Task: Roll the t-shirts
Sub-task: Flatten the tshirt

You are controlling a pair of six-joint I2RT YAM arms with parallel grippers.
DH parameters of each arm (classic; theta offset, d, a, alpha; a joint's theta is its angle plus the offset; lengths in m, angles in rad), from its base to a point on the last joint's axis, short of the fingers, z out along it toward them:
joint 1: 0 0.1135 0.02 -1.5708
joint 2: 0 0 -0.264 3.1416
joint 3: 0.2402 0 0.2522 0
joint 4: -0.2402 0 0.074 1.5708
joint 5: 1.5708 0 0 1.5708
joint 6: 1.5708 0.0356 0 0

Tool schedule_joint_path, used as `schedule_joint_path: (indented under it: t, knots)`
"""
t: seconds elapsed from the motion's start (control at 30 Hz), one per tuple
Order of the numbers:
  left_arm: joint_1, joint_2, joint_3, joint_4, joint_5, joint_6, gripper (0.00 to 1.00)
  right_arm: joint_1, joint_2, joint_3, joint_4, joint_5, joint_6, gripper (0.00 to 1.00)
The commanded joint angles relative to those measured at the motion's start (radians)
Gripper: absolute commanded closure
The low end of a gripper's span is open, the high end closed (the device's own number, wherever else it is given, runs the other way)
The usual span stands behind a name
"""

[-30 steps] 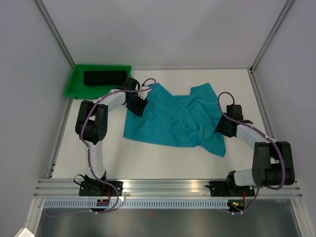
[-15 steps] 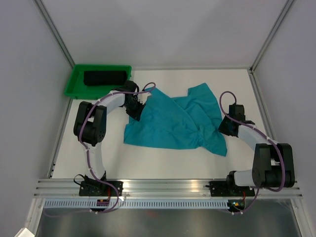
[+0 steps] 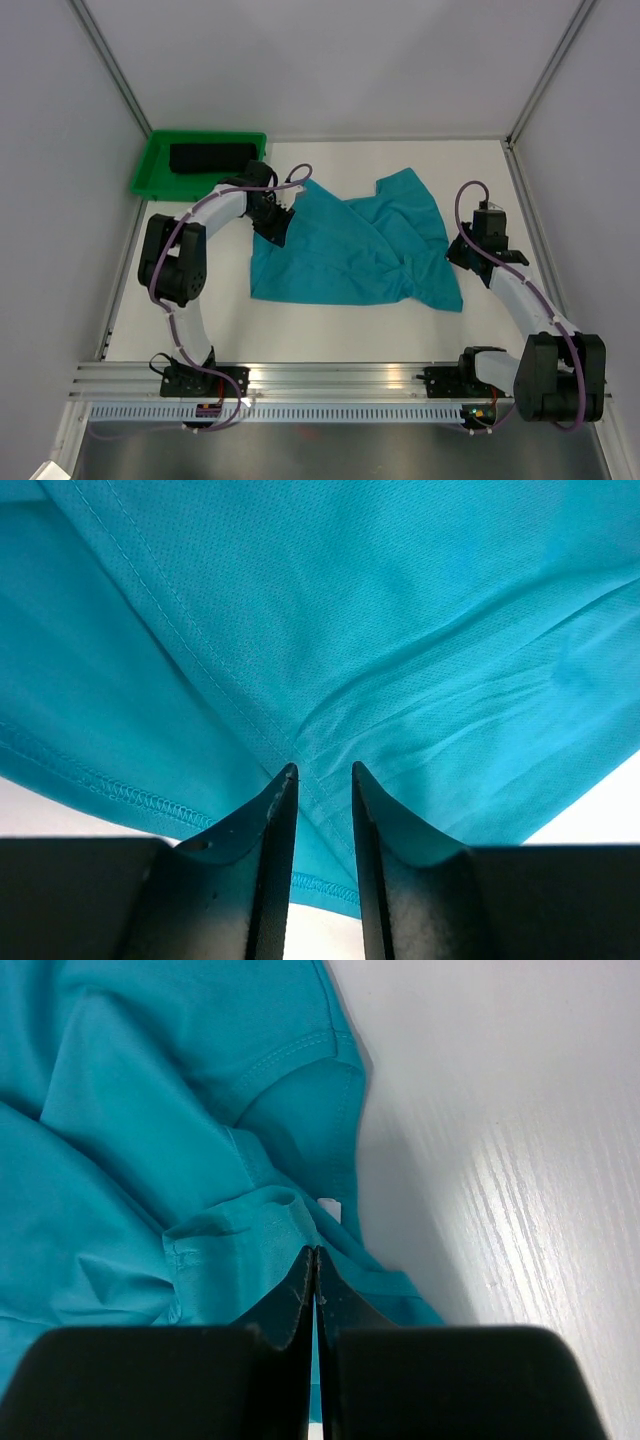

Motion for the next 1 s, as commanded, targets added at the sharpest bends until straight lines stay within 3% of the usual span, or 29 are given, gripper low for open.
schedule_joint_path:
  t: [0.0, 0.47, 0.7, 0.97]
  knots:
    - [-0.005, 0.037, -0.010, 0.001, -0.035, -0.041, 0.66, -0.001, -0.035, -0.008, 0.002, -0.018, 0.003, 1.00]
    - [-0.007, 0.026, 0.021, -0.004, -0.165, -0.116, 0.55, -0.003, -0.074, -0.031, -0.026, -0.039, -0.003, 1.00]
    - [-0.008, 0.114, 0.012, -0.027, -0.081, -0.156, 0.57, -0.001, -0.071, -0.046, -0.023, -0.049, -0.008, 1.00]
    - [-0.008, 0.057, -0.008, 0.015, -0.029, -0.142, 0.59, -0.001, -0.101, -0.058, -0.041, -0.036, -0.020, 1.00]
